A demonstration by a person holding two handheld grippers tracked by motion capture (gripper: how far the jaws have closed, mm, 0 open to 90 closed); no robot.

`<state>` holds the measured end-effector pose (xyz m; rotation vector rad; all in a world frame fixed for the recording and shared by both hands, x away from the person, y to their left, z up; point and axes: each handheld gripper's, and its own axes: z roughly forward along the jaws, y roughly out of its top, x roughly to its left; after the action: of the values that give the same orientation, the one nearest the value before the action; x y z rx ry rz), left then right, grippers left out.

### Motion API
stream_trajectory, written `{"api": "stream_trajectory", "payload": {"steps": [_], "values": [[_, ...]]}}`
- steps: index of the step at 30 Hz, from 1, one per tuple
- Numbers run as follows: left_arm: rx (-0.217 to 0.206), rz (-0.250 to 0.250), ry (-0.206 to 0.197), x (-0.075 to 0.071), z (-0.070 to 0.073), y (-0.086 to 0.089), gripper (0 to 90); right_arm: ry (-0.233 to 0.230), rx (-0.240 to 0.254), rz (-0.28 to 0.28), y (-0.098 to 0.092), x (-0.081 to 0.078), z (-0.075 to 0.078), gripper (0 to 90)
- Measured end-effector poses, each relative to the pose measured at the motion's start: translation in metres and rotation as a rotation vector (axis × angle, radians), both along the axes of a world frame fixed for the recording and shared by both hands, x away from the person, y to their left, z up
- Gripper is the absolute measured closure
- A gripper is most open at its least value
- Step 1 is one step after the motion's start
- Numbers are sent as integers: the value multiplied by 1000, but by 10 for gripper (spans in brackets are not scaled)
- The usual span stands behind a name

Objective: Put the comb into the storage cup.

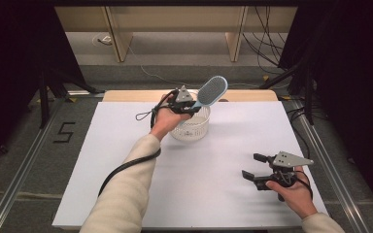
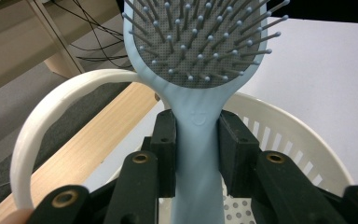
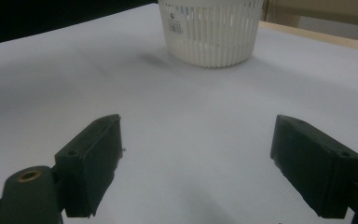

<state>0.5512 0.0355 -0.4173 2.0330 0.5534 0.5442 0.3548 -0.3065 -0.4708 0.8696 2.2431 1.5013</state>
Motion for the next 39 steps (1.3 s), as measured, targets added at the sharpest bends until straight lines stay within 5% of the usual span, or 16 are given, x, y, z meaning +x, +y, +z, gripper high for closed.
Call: {"api": "stream_trajectory", "payload": {"steps": [8, 11, 24, 32, 39], "values": [[56, 5, 33, 0, -8, 1, 666, -1, -1, 0, 0, 0, 0, 173], [14, 36, 26, 0, -7, 5, 606, -1, -1, 0, 0, 0, 0, 174], [-20, 85, -25, -11, 21, 29, 457, 3, 1, -6, 1, 0, 0, 174], [-69, 135, -15, -25, 33, 46, 309, 3, -4, -7, 1, -1, 0, 174], [-76, 166, 48, -39, 34, 63, 156, -3, -7, -4, 1, -1, 0, 174]]}}
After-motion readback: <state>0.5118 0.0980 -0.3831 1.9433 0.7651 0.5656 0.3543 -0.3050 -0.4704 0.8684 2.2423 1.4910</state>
